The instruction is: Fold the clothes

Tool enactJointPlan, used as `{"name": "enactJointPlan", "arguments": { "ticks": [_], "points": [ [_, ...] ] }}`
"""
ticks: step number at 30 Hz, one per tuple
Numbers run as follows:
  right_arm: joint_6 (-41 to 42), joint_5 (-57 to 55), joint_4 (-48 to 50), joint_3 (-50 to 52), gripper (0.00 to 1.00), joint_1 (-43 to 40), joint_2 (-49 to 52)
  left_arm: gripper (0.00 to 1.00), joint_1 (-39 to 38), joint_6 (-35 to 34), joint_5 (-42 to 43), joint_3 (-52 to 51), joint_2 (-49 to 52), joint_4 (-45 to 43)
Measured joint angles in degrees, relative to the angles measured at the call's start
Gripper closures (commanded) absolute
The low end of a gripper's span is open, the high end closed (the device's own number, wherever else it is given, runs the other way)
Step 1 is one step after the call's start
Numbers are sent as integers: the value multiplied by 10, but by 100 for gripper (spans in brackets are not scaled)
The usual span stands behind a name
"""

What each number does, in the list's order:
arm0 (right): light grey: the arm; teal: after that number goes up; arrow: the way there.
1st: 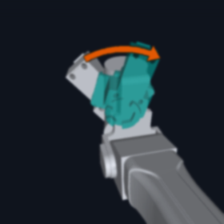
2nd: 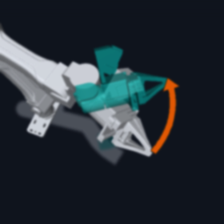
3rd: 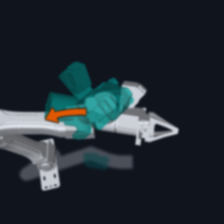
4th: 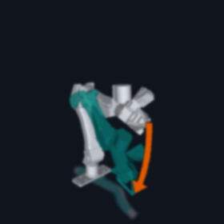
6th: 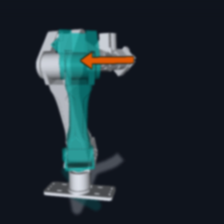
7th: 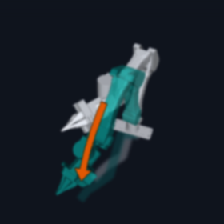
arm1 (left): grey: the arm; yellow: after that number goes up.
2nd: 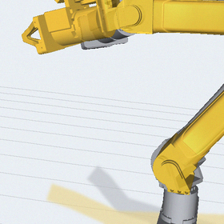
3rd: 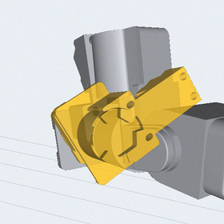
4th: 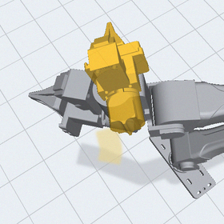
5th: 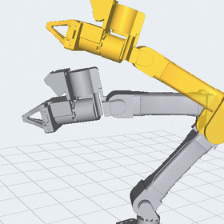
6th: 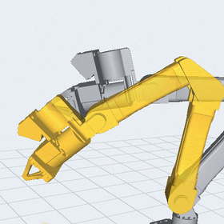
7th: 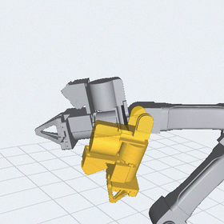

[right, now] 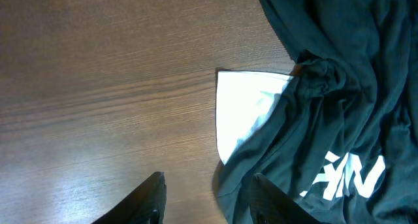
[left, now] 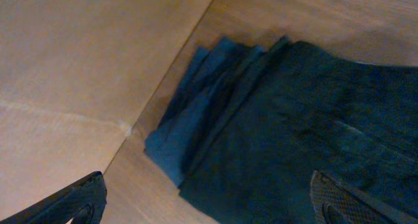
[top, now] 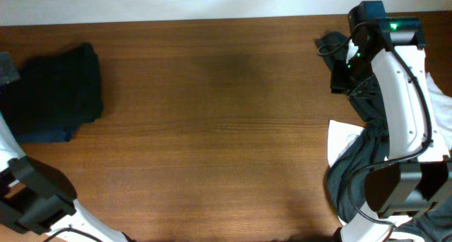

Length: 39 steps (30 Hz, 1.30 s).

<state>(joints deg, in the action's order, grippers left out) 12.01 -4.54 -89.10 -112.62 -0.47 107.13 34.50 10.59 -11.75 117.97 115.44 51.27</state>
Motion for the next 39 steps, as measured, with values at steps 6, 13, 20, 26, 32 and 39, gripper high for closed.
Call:
{"name": "enactJointPlan", "arguments": {
  "ticks": [6,13,20,26,32,39],
  "points": [
    [1,9,-3,0,30,0,0,1,-29,-17,153,0,-1,21],
    [-18,129,-55,1,12,-5,0,1,-344,-19,195,1,-1,238],
    [-36,136,-1,106,7,-22,-164,1,-358,-78,193,-39,-29,445],
    [-43,103,258,542,1,-22,-581,1,-366,-88,191,-499,-540,63],
    [-43,92,247,574,1,-22,-702,1,-366,-92,191,-682,-913,-3],
    [-43,89,247,575,1,-15,-726,1,-367,-92,191,-684,-921,82]
  ]
}}
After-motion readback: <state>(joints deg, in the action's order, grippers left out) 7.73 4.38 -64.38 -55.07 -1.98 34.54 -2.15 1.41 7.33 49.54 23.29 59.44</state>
